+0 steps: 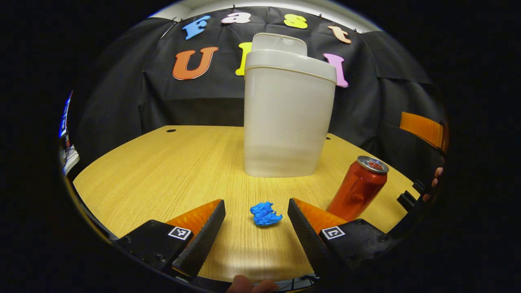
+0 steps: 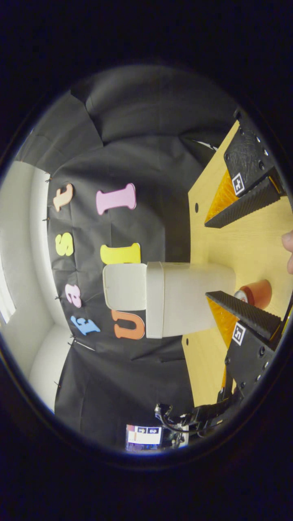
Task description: Press the lid of the desktop garbage bin to open it, pick up the crumpled paper on the desktop and throw it into the bin, then pick up the pop can on the desktop and drop it into the bin, and finally close the garbage bin lid.
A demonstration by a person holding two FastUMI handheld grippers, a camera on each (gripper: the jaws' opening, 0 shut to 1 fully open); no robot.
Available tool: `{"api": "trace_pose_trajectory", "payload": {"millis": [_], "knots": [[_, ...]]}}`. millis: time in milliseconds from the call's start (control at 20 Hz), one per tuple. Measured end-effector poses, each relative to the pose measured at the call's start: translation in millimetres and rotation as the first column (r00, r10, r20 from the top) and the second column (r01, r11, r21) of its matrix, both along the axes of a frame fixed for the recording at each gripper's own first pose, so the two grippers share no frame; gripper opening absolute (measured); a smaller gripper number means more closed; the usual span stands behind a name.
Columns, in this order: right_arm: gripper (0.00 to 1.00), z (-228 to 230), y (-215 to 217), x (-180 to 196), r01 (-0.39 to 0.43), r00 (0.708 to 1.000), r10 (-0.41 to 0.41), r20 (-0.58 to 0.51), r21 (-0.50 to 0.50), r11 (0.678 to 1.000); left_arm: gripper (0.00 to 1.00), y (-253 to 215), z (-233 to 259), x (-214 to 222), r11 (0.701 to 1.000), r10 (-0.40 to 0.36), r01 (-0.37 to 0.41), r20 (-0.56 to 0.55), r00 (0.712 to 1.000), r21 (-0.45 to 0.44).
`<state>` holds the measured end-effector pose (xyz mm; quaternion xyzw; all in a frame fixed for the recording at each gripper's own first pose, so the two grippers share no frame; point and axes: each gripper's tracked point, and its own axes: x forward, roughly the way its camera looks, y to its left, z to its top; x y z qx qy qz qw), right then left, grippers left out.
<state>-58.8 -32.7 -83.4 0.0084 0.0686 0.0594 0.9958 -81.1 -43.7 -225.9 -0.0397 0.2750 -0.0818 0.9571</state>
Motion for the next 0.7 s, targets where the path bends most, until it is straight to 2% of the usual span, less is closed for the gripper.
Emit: {"api": "trace_pose_trajectory", "payload": {"millis": [300,450,550,650,700], "knots": [[0.96,-16.0,-5.5,-5.3,0.001,1.0,0.0,-0.031,0.017,1.0,1.0,-4.4,-25.7,2.2,1.0,0.012,-0.013,-0.075,0.997,-0.003],[0.96,-20.9,-5.0,-6.5,-0.001,0.999,0.001,-0.034,0.005,1.0,0.97,-1.2,-26.2,5.6,1.0,0.02,-0.019,-0.062,0.998,0.014],[0.96,-21.9,-4.2,-8.0,-0.001,0.999,0.001,-0.038,0.011,1.0,0.92,3.4,-25.4,7.7,0.999,0.026,-0.024,-0.054,0.998,0.035],[0.96,-20.6,-2.7,-11.5,-0.002,0.999,0.002,-0.035,0.018,1.0,0.82,6.3,-27.0,7.8,0.998,0.034,-0.031,-0.053,0.998,0.06],[0.96,-19.4,-2.8,-13.2,0.0,1.0,0.0,-0.03,0.017,1.0,0.74,7.9,-27.6,8.7,0.997,0.043,-0.039,-0.052,0.998,0.065]]}}
